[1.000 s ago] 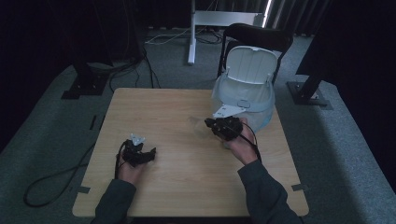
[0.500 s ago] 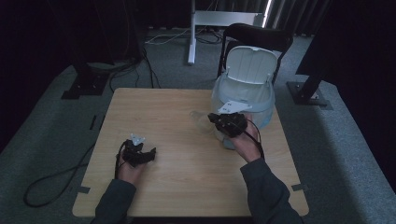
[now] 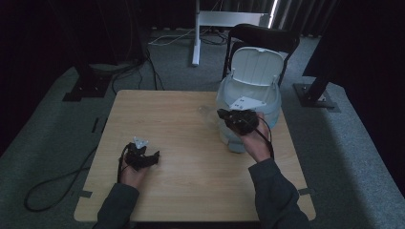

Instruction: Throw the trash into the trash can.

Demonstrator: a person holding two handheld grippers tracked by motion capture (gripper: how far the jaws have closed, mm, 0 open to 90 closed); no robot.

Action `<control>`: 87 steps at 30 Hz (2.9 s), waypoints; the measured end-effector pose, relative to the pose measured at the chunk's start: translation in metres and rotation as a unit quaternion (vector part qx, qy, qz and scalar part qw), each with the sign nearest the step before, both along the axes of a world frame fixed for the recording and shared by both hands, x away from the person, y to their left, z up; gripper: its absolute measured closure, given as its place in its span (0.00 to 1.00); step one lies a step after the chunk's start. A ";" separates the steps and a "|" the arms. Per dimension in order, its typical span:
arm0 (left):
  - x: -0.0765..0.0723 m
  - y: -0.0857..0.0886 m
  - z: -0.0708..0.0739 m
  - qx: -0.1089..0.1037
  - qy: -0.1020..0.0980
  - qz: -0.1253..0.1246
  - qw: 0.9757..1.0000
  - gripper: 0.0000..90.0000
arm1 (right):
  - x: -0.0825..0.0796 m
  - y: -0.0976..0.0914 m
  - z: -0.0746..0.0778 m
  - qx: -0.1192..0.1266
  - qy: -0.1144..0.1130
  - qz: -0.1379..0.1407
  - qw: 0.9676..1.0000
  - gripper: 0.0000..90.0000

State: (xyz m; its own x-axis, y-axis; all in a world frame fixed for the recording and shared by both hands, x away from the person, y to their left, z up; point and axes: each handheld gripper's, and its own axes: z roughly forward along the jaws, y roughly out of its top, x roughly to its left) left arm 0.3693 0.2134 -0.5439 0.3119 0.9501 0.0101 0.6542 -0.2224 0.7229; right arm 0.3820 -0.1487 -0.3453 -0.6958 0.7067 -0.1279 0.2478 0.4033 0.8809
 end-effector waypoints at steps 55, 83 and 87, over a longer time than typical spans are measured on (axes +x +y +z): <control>0.000 0.000 0.000 0.000 0.000 0.000 1.000 0.29 | 0.030 -0.074 0.057 0.044 -0.031 -0.119 0.991 0.96; 0.000 0.000 0.000 0.000 0.000 0.000 1.000 0.29 | 0.054 -0.118 0.060 0.051 -0.009 -0.199 0.979 0.96; 0.000 0.000 0.000 0.000 0.000 0.000 1.000 0.29 | 0.056 -0.118 0.060 0.049 -0.006 -0.200 0.979 0.96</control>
